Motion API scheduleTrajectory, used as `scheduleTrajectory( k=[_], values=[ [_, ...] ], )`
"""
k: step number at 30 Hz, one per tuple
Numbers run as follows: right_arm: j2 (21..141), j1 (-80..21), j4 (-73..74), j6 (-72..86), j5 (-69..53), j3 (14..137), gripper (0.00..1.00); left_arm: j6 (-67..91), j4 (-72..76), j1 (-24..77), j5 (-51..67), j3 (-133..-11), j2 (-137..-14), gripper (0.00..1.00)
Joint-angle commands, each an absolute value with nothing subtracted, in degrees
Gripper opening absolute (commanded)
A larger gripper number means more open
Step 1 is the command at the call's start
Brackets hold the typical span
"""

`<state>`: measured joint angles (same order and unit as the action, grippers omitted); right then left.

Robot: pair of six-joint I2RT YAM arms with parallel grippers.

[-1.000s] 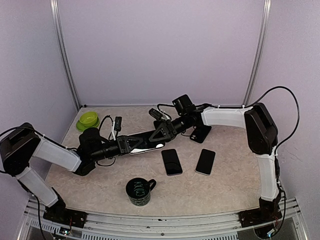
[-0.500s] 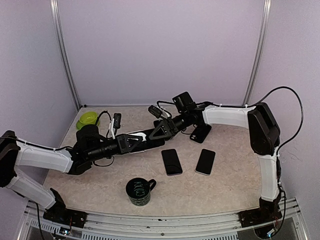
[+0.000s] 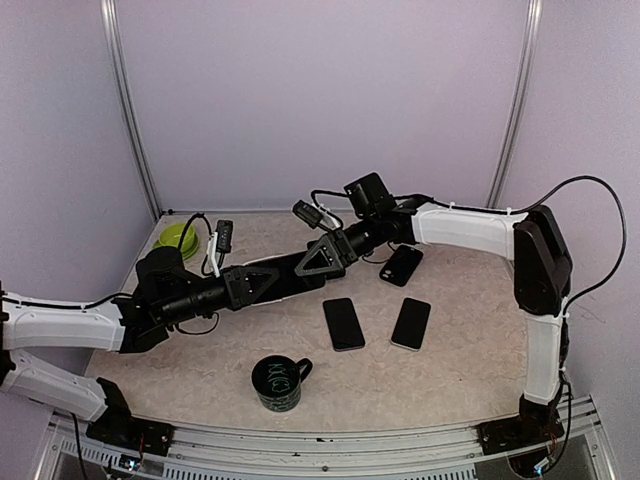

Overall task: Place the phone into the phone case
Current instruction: Pass from the right arm to the left

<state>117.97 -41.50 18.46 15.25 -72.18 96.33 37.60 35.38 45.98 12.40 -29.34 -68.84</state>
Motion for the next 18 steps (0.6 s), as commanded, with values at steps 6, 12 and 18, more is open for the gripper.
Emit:
scheduleTrajectory(
  k=[6, 12, 18],
  values=[
    [113.6, -41.6, 20.6, 12.8, -63.6, 94.6, 0.48, 34.7, 37.1, 48.6, 15.4, -29.5, -63.5, 0.00],
    [113.9, -41.9, 22.9, 11.5, -62.3, 96.7, 0.48, 33.9, 35.7, 49.3, 14.6, -29.6, -62.6, 0.00],
    [114.3, -42.0, 23.3, 12.3, -60.8, 98.4, 0.48, 33.0, 32.6, 49.6, 13.4, -29.2, -59.7, 0.00]
  ],
)
